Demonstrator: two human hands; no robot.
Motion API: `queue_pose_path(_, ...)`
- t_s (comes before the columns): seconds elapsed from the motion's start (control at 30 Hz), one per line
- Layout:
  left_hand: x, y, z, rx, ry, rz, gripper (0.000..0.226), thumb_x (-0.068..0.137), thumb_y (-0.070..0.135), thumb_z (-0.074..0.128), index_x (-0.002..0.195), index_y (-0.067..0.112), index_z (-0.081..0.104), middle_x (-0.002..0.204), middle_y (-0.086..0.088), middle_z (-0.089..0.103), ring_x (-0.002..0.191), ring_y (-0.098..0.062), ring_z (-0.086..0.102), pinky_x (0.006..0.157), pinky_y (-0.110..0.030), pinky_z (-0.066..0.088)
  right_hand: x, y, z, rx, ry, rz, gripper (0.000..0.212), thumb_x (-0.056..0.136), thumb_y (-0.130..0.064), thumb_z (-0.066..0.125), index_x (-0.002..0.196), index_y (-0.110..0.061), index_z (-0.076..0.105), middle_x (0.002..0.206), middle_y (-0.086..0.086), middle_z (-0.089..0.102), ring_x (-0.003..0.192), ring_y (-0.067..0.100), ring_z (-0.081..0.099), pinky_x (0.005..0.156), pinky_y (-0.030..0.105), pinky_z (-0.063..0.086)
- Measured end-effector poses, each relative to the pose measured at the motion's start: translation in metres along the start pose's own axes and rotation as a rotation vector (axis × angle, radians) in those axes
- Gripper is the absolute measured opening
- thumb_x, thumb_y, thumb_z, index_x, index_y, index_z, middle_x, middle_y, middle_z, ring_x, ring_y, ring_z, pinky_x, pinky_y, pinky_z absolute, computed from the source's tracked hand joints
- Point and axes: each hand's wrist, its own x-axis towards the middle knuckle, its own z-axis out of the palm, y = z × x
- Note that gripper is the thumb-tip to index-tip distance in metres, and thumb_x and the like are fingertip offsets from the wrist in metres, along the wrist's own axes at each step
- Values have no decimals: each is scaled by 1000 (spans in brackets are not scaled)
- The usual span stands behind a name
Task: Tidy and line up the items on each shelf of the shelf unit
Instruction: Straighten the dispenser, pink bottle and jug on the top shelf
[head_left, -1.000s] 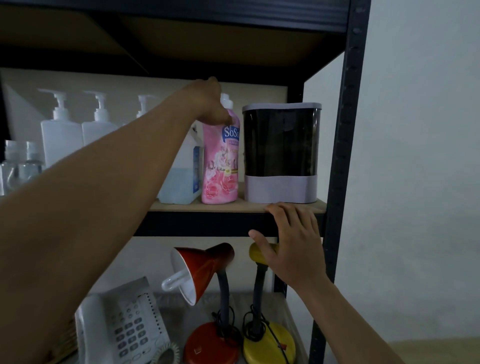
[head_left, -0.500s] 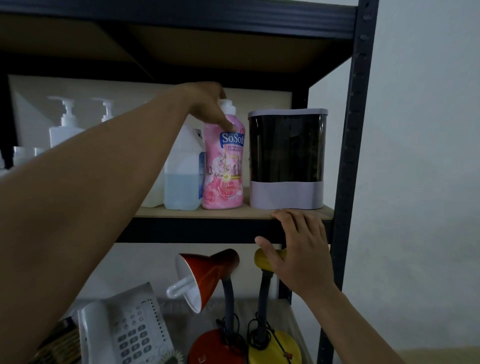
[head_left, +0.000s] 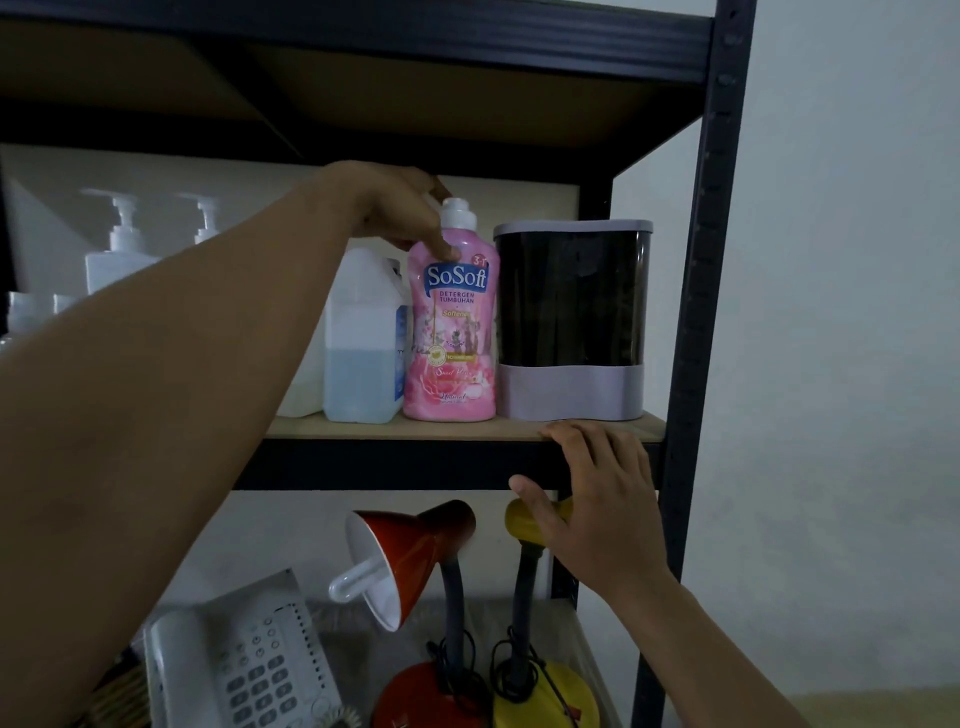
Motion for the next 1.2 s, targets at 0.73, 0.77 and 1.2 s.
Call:
queue_pose_path(0.73,-15,-15,0,222,100,98,101,74,41,84,156,24,27,145,-10,54,127,-29,57,97,-38,46,2,-4,-4,-4,-43,8,52,92,-63,55,126,-23,56,124,-1,61,120,21,47,106,48,43)
queue_pose_path(0.77,-19,-17,-2,240,113,100,104,73,43,85,156,24,25,146,-10,53,129,-29,55,102,-40,44,2,-5,-5,-5,-39,5,52,92,-63,56,126,-23,56,123,-1,61,120,20,46,106,48,43)
queue_pose_path(1.2,-57,-52,-12,609,281,26,90,70,74,72,138,18,53,132,-8,60,117,-27,57,98,-42,45,3,-17,-14,-3,-40,35,52,88,-58,60,124,-21,56,122,3,61,119,20,41,101,51,46)
